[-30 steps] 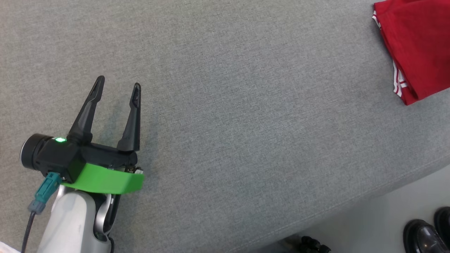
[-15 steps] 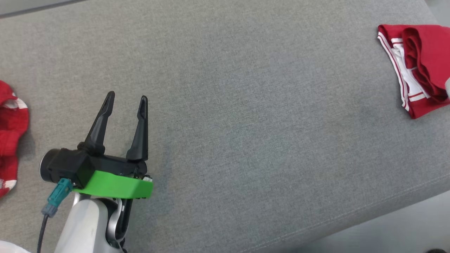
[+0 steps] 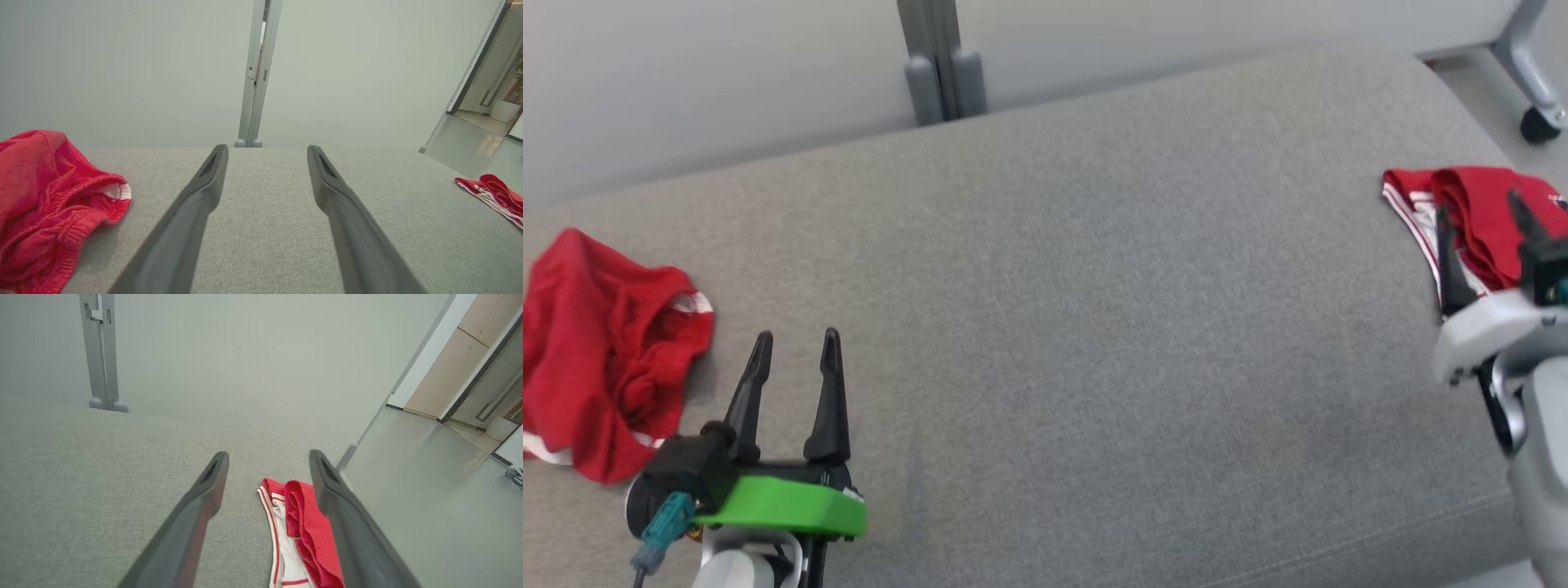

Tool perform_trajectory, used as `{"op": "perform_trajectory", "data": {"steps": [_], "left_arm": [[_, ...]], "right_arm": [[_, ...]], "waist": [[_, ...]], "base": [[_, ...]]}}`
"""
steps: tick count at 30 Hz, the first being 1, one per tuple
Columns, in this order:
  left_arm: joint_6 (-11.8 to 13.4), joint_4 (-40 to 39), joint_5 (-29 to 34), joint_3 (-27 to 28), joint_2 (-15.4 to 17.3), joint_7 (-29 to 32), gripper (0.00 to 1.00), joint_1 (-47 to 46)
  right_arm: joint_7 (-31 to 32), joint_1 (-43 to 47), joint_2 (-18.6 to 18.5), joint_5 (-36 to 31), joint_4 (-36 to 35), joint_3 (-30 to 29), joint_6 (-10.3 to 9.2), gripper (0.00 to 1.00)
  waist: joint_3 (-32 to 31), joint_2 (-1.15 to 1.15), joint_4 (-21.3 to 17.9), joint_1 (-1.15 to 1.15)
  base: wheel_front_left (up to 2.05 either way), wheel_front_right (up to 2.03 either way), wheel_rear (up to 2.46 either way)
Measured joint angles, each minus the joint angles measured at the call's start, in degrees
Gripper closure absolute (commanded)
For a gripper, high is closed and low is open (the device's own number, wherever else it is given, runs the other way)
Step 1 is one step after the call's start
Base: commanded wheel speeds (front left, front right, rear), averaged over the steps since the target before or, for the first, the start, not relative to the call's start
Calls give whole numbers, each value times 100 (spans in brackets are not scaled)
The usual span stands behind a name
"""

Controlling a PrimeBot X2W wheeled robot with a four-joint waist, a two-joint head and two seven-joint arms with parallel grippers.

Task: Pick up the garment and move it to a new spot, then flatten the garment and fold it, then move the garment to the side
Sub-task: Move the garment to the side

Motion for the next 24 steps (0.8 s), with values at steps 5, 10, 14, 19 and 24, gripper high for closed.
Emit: {"op": "perform_trajectory", "data": {"steps": [5,10,14,19,24], "left_arm": [[19,30,-7,163,-78,-7,0,221],[1,123,73,272,-143,-5,0,365],[-37,199,127,367,-181,-5,0,439],[-89,338,205,483,-207,-5,0,545],[-110,405,230,520,-247,-5,0,639]], "right_arm": [[35,1048,267,231,-880,-143,0,0],[259,1739,699,299,-1718,-326,0,0],[482,2125,983,309,-2284,-236,0,0],[743,2435,1262,333,-2719,-210,0,0],[822,2610,1399,272,-2905,-153,0,0]], "waist": [[-397,0,211,0],[-617,0,504,0],[-748,0,669,0],[-885,0,769,0],[-932,0,817,0]], "base": [[0,0,0],[0,0,0],[0,0,0],[0,0,0],[0,0,0]]}}
